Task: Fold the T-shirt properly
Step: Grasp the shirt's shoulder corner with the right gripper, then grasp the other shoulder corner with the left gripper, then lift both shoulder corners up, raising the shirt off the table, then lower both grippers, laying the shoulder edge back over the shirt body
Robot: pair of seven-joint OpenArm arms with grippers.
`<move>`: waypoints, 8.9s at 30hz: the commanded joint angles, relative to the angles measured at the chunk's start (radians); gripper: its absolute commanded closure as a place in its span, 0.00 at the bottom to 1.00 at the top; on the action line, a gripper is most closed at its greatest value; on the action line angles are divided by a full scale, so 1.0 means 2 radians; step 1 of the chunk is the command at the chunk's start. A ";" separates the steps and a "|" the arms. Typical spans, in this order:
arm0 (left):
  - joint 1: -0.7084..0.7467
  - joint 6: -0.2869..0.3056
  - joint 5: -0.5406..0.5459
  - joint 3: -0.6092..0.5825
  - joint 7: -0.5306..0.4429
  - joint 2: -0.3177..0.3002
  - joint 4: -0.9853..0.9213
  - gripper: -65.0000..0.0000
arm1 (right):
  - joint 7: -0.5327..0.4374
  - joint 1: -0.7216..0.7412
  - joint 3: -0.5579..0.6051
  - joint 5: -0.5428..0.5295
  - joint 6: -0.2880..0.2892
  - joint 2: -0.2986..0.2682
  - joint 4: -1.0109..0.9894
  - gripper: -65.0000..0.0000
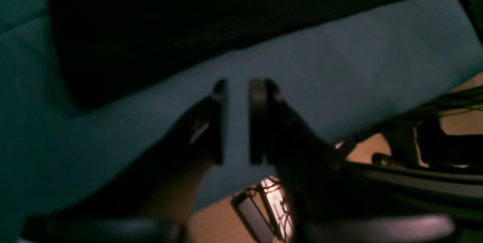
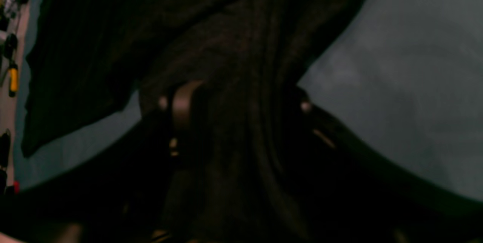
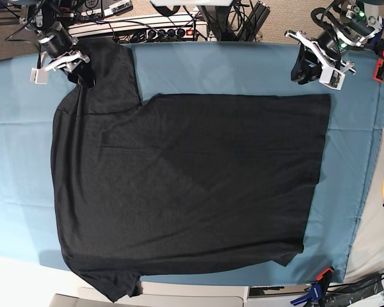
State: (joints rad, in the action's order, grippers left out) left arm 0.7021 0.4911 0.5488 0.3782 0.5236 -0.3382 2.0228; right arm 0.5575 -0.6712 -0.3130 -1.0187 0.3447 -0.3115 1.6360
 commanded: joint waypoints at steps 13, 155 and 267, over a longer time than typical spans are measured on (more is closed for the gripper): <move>-0.017 -0.140 0.002 0.002 0.011 -0.002 0.005 0.71 | 0.103 -0.021 0.019 0.059 -0.010 0.007 -0.013 1.00; 0.079 -0.030 0.209 0.152 0.110 0.021 -0.035 1.00 | 0.170 -0.227 -0.247 -0.044 0.080 -0.028 0.109 1.00; -0.214 -0.037 0.054 0.012 0.042 -0.093 -0.163 1.00 | 0.038 0.261 -0.070 0.323 -0.036 -0.026 -0.021 1.00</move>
State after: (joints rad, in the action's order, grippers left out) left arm 0.2844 0.4194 0.6540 0.3927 0.6357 -0.5022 1.6844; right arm 0.6651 -0.1608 -0.4446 -0.3779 0.2844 -0.3431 1.5810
